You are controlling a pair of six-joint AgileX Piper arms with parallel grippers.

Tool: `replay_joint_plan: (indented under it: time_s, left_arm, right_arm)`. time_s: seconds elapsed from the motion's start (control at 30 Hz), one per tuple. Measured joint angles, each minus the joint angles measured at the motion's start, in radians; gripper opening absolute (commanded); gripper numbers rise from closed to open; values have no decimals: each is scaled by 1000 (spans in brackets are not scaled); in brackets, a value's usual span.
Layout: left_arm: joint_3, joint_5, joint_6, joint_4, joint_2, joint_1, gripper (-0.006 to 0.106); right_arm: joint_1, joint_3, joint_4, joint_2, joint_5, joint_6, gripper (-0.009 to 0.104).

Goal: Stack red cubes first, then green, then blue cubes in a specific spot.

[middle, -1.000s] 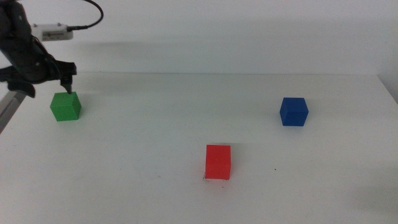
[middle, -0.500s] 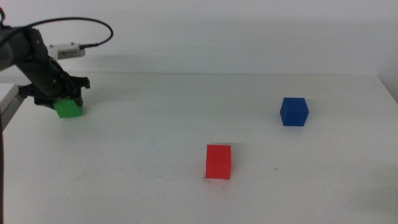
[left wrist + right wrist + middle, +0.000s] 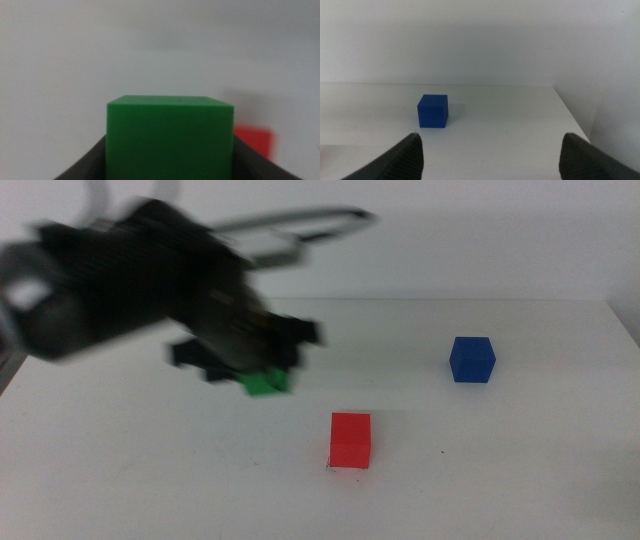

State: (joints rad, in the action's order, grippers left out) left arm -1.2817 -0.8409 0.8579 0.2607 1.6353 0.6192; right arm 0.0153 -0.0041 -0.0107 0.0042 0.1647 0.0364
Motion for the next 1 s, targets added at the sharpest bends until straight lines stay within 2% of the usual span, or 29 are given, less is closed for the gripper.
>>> replay_joint_plan:
  time_s: [0.1,0.2,0.43,1.0]
  left_arm:
    - [-62,-67,86,43,59,124,2]
    - [-132,-104,109,49,140,181,2]
    - [-215,-102,109,29,239,198,2]
    - [-221,-47,86,-7,298,198,5]
  right_arm:
    - [0,0,0,0,0,0,93]
    - [0,0,0,0,0,0,93]
    - [0,0,0,0,0,0,93]
    - [0,0,0,0,0,0,93]
